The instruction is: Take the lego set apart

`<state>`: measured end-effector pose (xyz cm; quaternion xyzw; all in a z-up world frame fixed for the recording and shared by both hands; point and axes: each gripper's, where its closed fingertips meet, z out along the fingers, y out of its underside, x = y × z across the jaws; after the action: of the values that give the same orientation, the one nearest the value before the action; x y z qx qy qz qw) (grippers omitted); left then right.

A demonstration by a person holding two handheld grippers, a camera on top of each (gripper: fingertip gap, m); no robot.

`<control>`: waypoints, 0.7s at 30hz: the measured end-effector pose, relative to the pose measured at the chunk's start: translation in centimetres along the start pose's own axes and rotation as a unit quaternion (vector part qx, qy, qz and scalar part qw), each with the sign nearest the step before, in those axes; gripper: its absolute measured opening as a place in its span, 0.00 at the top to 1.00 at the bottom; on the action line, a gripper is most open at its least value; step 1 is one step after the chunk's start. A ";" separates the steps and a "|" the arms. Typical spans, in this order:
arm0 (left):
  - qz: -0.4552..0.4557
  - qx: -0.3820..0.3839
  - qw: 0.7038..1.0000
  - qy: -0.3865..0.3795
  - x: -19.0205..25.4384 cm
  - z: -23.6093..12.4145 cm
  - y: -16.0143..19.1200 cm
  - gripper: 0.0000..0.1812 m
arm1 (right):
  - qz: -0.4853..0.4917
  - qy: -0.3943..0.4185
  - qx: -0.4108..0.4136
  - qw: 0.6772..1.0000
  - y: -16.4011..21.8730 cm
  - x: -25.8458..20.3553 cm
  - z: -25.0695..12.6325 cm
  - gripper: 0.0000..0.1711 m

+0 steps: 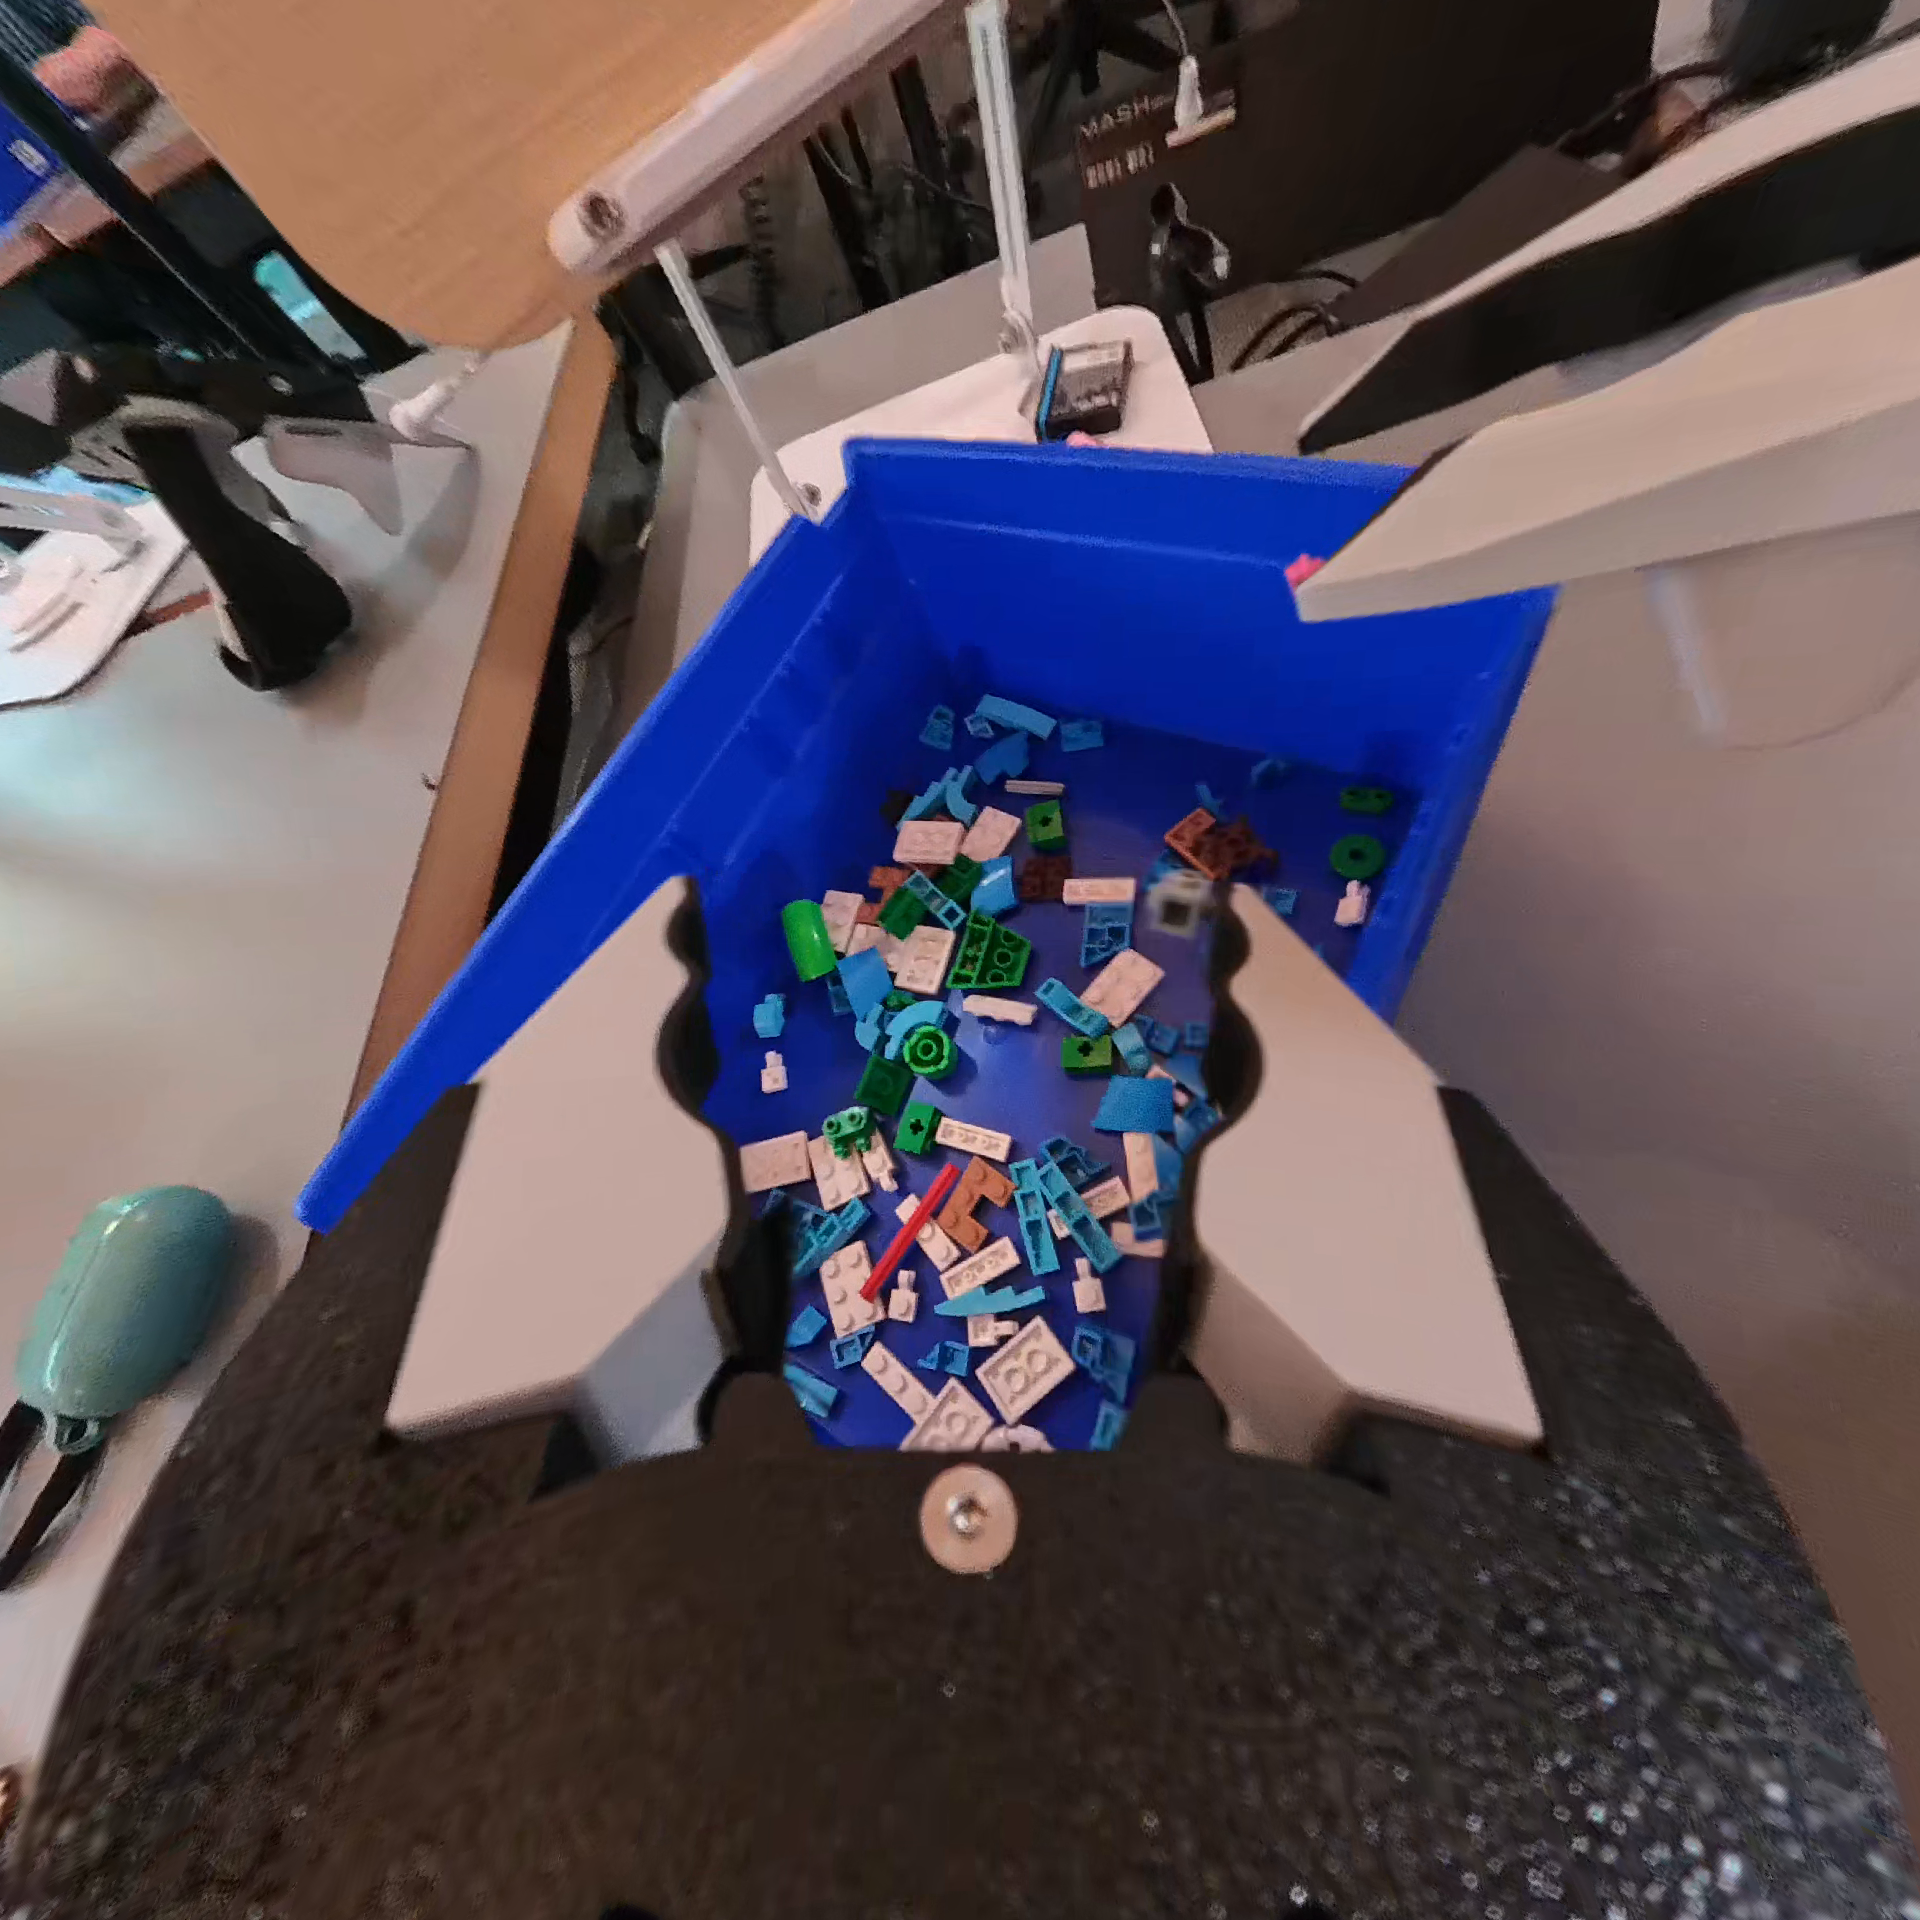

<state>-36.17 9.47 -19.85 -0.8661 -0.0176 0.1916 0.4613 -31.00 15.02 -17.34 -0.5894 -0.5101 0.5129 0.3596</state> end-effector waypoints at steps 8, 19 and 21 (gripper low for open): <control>0.065 -0.024 0.996 -0.053 -1.2 -0.3 0.7 0.41 | -0.169 0.041 -0.105 0.979 3.0 -1.3 1.4 0.68; 0.139 0.124 0.975 -0.125 -2.4 -4.2 -4.4 0.41 | -0.372 0.007 0.092 0.924 -2.9 -7.9 0.2 0.73; 0.134 0.118 0.969 -0.173 -4.4 -5.2 -4.3 0.43 | -0.400 0.031 0.069 0.913 -2.7 -7.0 0.6 0.67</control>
<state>-37.81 6.88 -12.43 -0.7538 0.0418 0.3993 0.5202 -31.85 8.74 -13.23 -0.3254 -0.6549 0.3417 0.5903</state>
